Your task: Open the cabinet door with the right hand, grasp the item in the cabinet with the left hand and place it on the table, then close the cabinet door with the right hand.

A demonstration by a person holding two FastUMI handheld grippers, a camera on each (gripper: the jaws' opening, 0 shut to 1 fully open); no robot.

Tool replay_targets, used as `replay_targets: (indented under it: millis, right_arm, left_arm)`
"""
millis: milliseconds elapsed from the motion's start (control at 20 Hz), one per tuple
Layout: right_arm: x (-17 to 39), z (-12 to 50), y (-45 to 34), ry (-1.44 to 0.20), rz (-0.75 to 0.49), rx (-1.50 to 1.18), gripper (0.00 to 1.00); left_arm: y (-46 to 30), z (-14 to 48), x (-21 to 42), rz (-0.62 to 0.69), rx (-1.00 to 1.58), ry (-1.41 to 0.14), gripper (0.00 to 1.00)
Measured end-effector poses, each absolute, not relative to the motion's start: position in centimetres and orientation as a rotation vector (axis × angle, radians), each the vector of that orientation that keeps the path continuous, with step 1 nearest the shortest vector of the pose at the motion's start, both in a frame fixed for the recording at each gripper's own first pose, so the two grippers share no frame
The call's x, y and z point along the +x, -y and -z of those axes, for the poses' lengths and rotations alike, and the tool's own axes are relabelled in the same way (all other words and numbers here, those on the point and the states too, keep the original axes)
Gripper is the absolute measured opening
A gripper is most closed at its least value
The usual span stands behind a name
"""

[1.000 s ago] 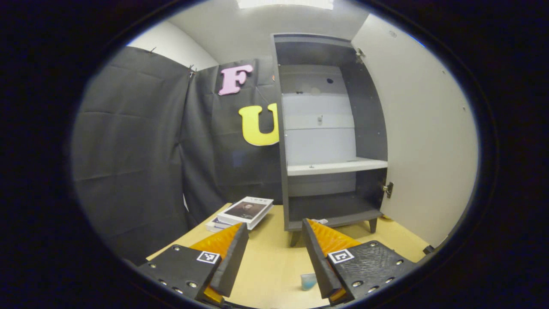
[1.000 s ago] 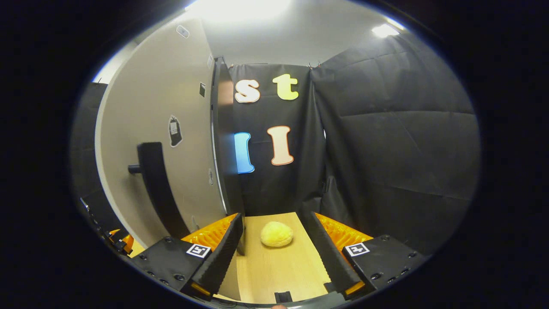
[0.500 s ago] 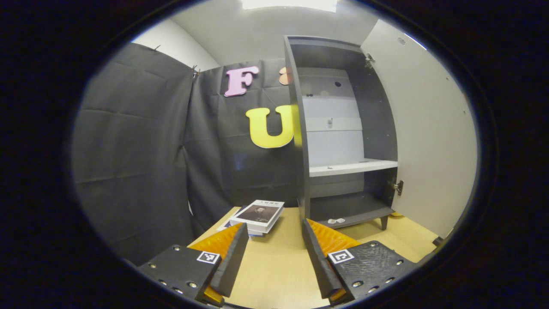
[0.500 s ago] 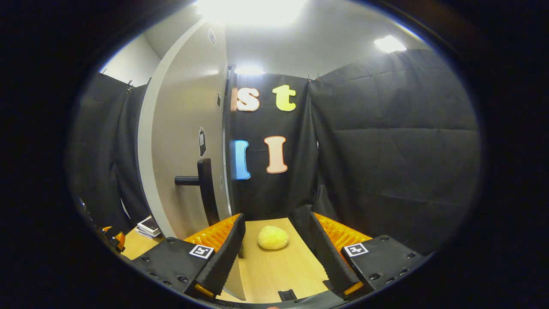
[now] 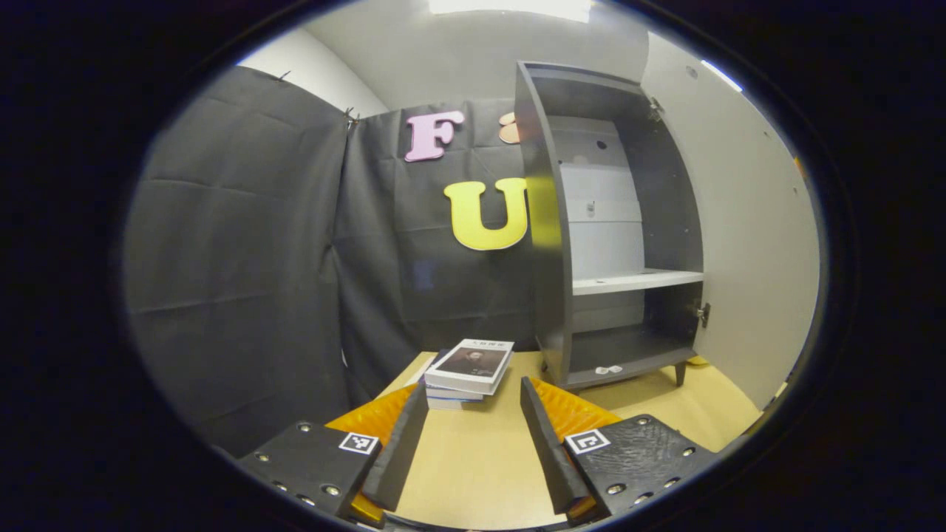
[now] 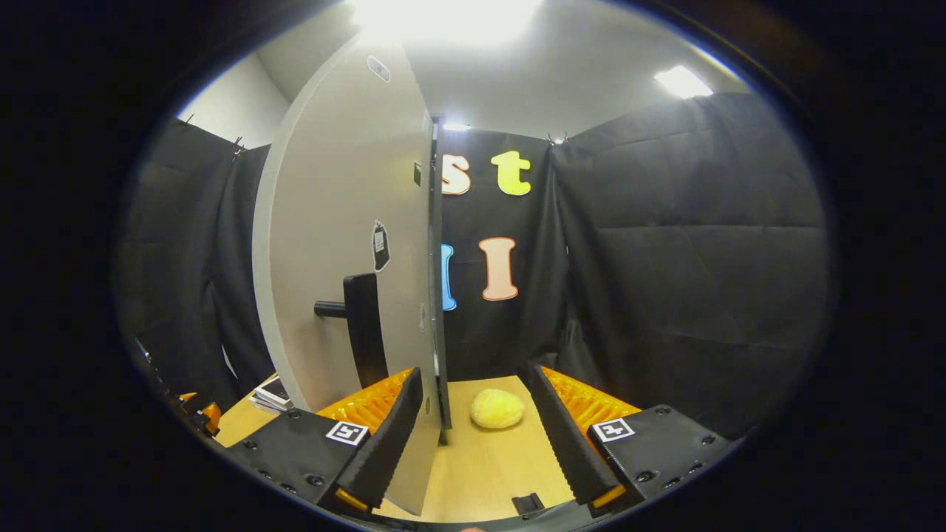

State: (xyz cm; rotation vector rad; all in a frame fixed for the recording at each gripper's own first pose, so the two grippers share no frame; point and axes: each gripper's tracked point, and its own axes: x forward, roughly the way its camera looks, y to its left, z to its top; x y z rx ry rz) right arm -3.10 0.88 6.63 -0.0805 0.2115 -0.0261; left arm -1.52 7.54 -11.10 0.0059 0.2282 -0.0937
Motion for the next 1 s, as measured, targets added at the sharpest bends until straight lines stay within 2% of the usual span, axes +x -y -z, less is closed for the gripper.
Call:
replay_targets:
  millis: [200, 450, 750, 1000]
  right_arm:
    - [-2.7, -6.1, -6.1, -0.195, -0.067, -0.077, 0.94]
    - [-2.9, -4.8, -14.8, -0.227, -0.380, 0.075, 0.95]
    - [-2.2, -5.5, -14.4, -0.210, -0.371, 0.119, 0.95]
    - [-2.1, -5.2, -11.1, -0.187, -0.339, 0.040, 0.96]
  left_arm:
    - [-9.3, 11.2, -2.3, 0.086, 0.005, -0.228, 0.76]
    - [-10.8, 11.4, -4.1, 0.076, -0.007, -0.237, 0.76]
    - [-11.7, 10.6, -4.3, 0.082, 0.009, -0.231, 0.76]
    - [-10.5, 7.5, -3.4, 0.043, -0.001, -0.182, 0.76]
